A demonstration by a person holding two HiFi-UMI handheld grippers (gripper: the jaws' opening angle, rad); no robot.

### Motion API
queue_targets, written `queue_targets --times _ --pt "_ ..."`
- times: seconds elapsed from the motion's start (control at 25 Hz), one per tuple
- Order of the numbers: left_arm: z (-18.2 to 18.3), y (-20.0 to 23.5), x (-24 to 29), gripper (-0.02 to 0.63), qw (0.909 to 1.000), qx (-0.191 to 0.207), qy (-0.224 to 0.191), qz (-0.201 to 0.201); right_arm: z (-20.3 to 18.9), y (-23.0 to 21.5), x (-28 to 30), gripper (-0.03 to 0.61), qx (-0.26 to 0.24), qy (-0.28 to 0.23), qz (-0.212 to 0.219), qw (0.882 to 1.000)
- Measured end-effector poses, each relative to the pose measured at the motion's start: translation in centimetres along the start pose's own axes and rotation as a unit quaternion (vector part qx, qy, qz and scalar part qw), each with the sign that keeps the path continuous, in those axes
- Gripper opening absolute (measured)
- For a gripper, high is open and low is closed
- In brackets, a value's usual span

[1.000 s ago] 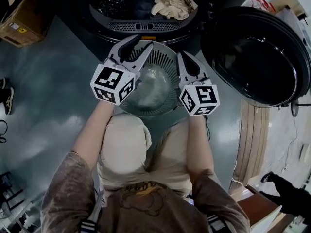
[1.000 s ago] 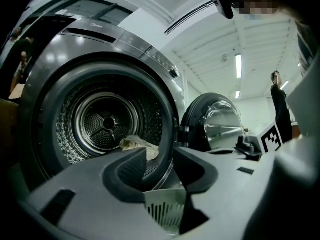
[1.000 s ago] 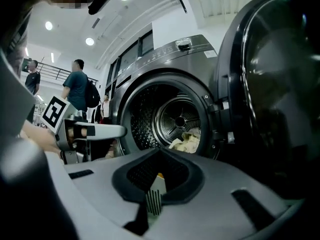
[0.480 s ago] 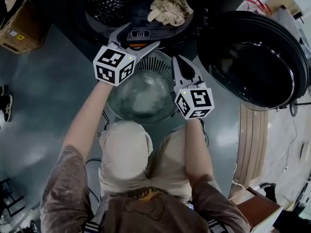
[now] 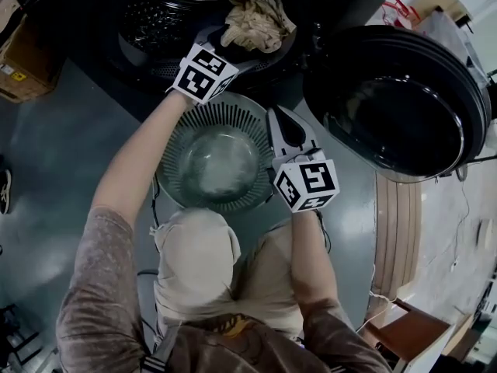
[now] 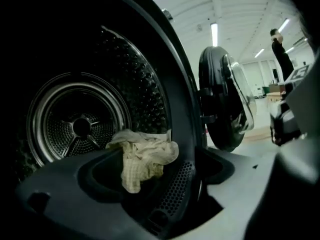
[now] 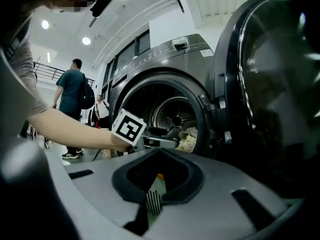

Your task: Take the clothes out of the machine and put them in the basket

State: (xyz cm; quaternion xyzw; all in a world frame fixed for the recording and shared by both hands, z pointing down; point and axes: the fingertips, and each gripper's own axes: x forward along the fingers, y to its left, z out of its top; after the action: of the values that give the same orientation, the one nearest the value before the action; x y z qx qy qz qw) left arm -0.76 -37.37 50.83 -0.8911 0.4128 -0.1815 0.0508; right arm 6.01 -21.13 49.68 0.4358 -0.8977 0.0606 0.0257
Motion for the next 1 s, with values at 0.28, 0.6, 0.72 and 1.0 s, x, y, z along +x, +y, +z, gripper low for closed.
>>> queue_targets --times 0.28,0.6,0.72,1.0 --pt "-1.5 1.9 5.6 0.441 0.9967 0.062 0.048 -0.020 -0.7 -1.2 -0.4 -0.002 0.006 0.010 -0.021 1.000" --pt "-2.2 3.1 9.6 0.449 0.9893 0.099 0.088 -0.061 -1.9 -1.2 0.4 -0.002 0.007 0.022 -0.030 0.999" --pt "-2.5 2.9 11.2 0.449 0.9850 0.111 0.100 -0.088 -1.9 -0.8 0.7 -0.002 0.004 0.023 -0.024 0.999" --pt "-3.7 2.4 12.7 0.384 0.9761 0.124 0.128 -0.125 -2.3 -0.5 1.0 -0.002 -0.003 0.028 -0.024 0.999"
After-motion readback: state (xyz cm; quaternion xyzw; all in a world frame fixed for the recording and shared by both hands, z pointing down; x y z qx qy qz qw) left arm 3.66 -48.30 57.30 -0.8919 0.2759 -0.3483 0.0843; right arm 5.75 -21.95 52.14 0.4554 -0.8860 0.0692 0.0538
